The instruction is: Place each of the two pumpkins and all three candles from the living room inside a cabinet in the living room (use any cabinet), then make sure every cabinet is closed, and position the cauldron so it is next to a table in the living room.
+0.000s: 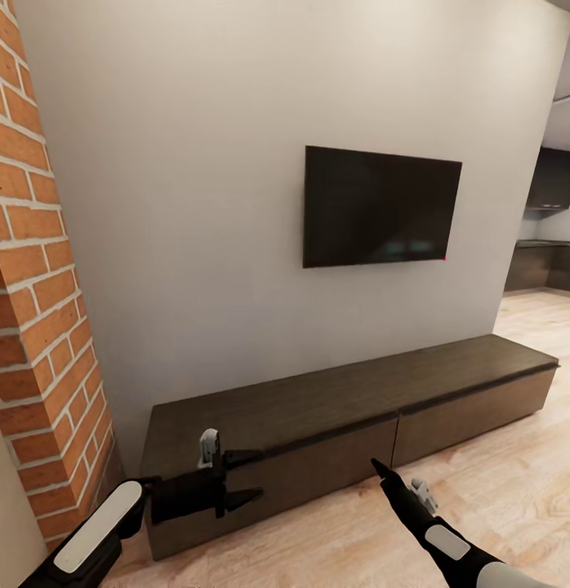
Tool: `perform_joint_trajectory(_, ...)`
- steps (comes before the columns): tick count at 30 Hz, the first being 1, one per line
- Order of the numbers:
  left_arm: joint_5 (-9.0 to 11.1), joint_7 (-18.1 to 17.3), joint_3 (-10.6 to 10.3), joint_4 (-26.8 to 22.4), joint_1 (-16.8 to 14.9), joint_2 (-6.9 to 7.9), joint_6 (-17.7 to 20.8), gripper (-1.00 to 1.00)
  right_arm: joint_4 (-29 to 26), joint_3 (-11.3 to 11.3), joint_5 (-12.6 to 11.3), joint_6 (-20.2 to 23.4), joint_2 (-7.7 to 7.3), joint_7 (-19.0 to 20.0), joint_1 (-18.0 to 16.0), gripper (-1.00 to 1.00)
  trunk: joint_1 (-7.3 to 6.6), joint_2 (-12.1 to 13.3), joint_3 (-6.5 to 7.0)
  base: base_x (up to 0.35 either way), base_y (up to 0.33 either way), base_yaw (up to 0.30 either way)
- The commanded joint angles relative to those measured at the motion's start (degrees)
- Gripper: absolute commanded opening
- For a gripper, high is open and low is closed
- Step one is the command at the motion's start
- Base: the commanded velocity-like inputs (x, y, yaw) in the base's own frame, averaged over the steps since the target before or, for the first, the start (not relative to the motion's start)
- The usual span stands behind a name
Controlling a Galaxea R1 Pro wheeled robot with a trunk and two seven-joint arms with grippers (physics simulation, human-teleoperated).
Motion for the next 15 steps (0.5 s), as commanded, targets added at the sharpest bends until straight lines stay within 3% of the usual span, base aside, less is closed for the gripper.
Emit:
perform_joint_trajectory(1, -0.42, -0.58, -0.22, 0.01, -0.07, -0.03, -0.02, 1.0, -0.07, 0.49, -0.41, -0.39, 0.03, 0.09, -0.05, 1.0, 0.22, -0.45, -0.25, 0.0, 0.0, 0.0)
perform_joint_trajectory(7, -0.48, -0.6, -2.46, -1.91, -0.02, -1.56, 0.0, 1.0, -0.11, 0.49, -0.41, -0.62, 0.16, 0.04, -0.08, 1.0, 1.54, -2.85, -1.32, 0.0, 0.0, 0.0)
perform_joint_trajectory(11, -0.36, -0.58, -2.99, -6.49, 0.37, -1.38, 0.0, 1.0, -0.11, 0.54, -0.39, -0.74, 0.24, 0.09, -0.05, 1.0, 2.41, -4.46, -2.04, 0.0, 0.0, 0.0)
perform_joint_trajectory(15, -0.3, -0.58, -3.37, -7.55, 1.28, -1.61, -0.02, 1.0, -0.14, 0.59, -0.34, -0.83, 0.26, 0.1, -0.06, 1.0, 3.29, -6.06, -2.76, 0.0, 0.0, 0.0)
